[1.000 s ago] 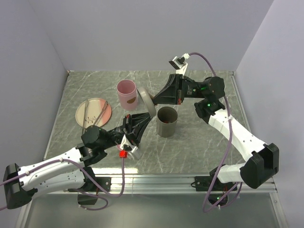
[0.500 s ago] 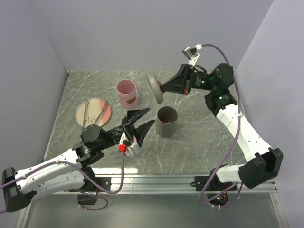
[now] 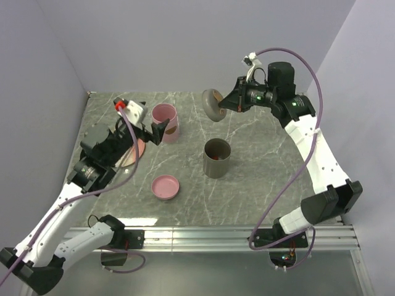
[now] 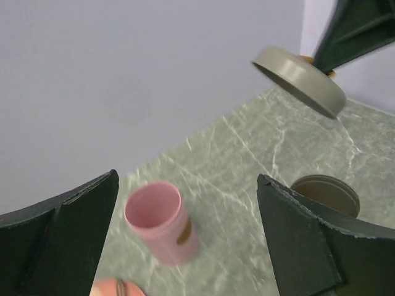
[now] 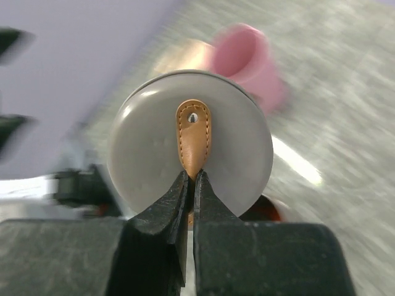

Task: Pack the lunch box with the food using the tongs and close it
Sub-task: Pick up the box lid from the center of the board, then close the box lid on the packing box.

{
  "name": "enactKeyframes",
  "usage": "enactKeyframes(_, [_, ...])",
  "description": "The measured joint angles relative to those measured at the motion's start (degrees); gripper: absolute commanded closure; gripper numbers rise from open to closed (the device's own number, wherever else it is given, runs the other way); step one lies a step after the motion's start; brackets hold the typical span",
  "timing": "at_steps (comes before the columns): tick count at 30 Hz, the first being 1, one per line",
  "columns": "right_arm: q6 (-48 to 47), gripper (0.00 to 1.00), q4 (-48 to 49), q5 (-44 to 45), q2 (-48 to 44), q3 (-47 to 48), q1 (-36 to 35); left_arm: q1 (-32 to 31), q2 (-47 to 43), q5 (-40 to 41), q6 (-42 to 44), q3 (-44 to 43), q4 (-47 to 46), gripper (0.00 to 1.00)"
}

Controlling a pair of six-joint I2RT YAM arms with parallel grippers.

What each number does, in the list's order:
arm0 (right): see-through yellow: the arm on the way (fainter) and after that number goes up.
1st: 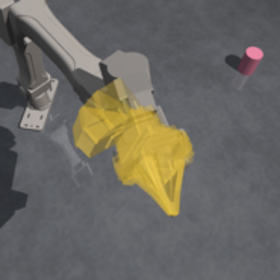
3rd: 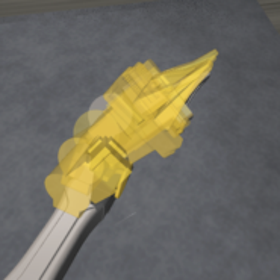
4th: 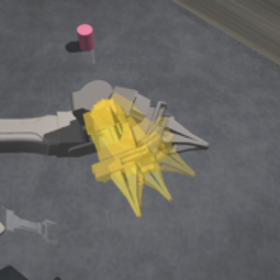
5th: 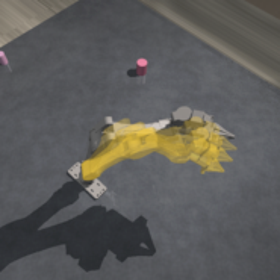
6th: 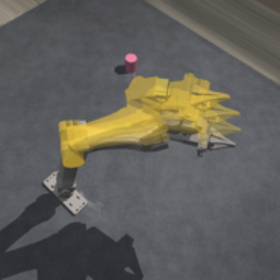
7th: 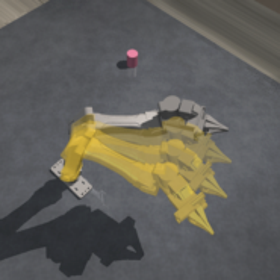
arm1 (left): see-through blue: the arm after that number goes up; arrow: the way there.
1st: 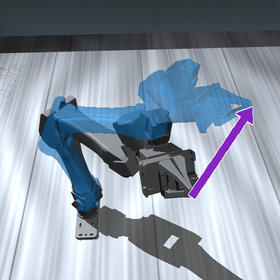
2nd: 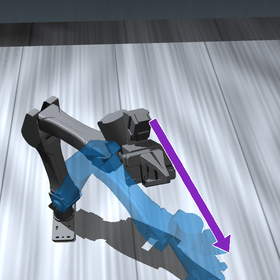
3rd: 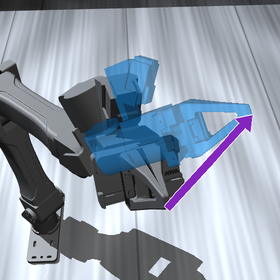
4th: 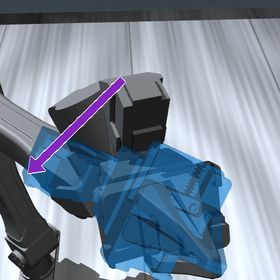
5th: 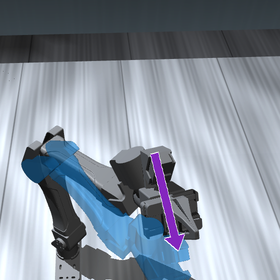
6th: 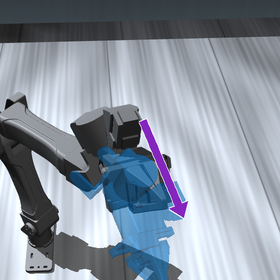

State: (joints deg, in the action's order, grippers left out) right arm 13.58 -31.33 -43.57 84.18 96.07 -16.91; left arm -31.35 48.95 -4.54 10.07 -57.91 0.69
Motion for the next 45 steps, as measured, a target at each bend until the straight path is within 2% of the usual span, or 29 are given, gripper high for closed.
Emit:
enactKeyframes(4, [-7.61, 1.0, -7.93, 10.49, 3.72, 3.23, -1.62, 8.55, 2.91, -1.33, -9.33, -3.63, 9.22, 0.01])
enactKeyframes(8, [-15.65, 1.0, -14.05, 21.51, 5.11, 3.74, -6.4, 16.2, 6.25, -3.82, -14.25, -4.37, 18.18, 0.01])
enactKeyframes(14, [-25.11, 1.0, -20.96, 29.27, 6.56, 4.9, -12.0, 20.79, 8.37, -9.25, -16.76, -4.59, 27.93, 0.01])
enactKeyframes(29, [-32.15, 1.0, -27.06, 37.31, 11.56, 4.85, -19.52, 24.11, 5.31, -13.25, -17.49, -4.31, 30.58, 0.01])
enactKeyframes(45, [-34.27, 1.0, -30.86, 39.28, 13.31, 1.79, -20.52, 24.11, 5.31, -14.25, -17.88, -3.45, 30.88, 0.01])
